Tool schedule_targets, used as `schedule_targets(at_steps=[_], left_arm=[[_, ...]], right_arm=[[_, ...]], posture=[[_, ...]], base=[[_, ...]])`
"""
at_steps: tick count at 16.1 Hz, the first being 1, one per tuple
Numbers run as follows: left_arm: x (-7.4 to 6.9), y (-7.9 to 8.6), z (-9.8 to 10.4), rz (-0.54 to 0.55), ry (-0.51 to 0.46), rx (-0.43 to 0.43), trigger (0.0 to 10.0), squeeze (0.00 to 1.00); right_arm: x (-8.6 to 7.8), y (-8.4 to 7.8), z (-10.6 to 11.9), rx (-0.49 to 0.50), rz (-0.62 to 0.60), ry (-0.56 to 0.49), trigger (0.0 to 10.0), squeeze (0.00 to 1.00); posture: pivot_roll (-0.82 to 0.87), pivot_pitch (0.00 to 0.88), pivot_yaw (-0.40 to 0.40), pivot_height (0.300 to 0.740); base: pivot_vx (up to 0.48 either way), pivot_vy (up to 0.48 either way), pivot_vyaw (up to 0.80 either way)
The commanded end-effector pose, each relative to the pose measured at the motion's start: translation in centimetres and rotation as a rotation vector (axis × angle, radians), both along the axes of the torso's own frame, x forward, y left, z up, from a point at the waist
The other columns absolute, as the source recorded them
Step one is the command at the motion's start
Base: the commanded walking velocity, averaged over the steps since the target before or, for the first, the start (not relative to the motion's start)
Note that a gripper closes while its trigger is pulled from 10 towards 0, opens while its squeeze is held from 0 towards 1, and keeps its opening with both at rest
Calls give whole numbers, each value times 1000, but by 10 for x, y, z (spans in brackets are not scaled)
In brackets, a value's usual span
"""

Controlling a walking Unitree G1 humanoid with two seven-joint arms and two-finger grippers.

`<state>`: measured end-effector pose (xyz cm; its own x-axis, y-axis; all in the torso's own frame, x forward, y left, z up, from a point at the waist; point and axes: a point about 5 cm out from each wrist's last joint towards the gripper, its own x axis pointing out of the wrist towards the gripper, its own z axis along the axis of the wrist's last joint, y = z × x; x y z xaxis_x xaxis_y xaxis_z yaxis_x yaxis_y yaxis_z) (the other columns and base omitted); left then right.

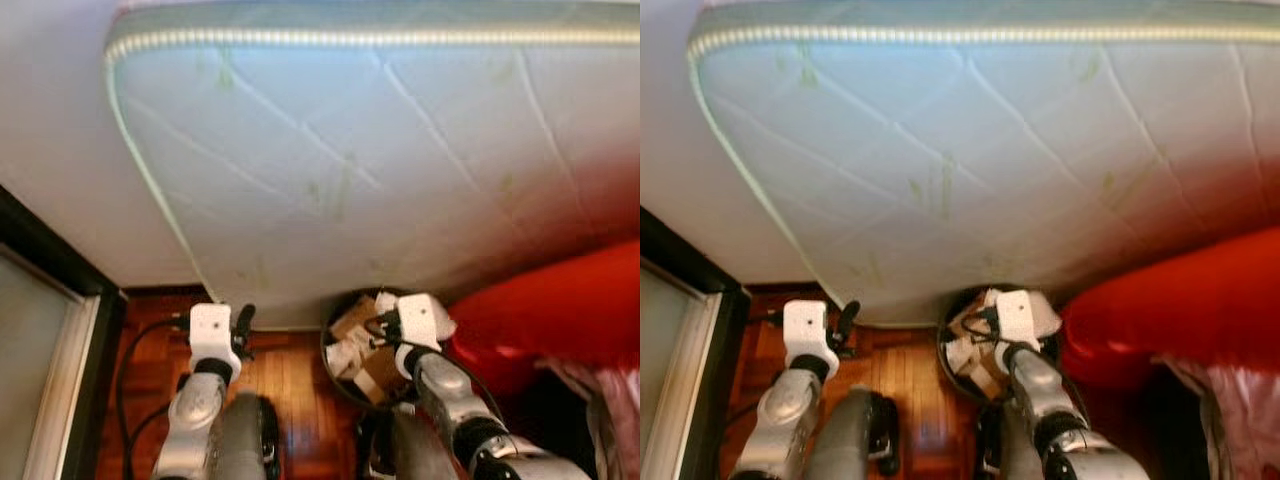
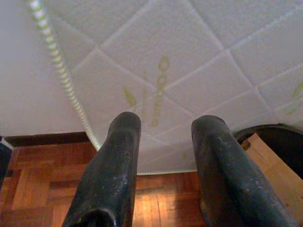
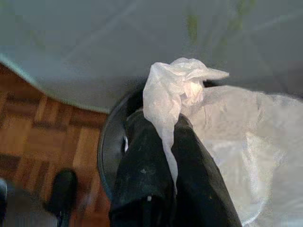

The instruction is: Clean up the room

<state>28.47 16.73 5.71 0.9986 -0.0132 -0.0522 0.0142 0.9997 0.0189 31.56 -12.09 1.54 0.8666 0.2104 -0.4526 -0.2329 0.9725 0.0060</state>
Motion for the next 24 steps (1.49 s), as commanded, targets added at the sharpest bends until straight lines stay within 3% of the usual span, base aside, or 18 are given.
schedule_targets(at_steps=[1, 5, 7, 9, 10, 24], left_arm=[[-6, -1, -7, 1, 37, -10, 10000, 0], [-8, -2, -6, 0, 43, -8, 10000, 0], [-8, -1, -6, 5, 47, -7, 10000, 0], [-9, -2, -6, 7, 50, -8, 10000, 0], [-10, -2, -6, 7, 52, -8, 10000, 0], [-12, -2, -6, 12, 64, -4, 10000, 0]], right_arm=[[-10, -4, -13, -29, -2, 76, 10000, 0], [-10, -4, -14, -57, -8, 111, 10000, 0], [-10, -5, -15, -80, -19, 122, 10000, 90], [-10, -6, -16, -96, -26, 127, 10000, 945], [-10, -7, -16, -104, -38, 128, 10000, 1000], [-8, -4, -14, -109, -34, 134, 10000, 1000]], posture=[[127, 331, -65, 637], [139, 336, -63, 637], [141, 336, -64, 637], [145, 338, -67, 637], [145, 338, -67, 637], [153, 346, -69, 637]], base=[[0, 0, 0], [0, 0, 0], [0, 0, 0], [0, 0, 0], [0, 0, 0], [0, 0, 0]])
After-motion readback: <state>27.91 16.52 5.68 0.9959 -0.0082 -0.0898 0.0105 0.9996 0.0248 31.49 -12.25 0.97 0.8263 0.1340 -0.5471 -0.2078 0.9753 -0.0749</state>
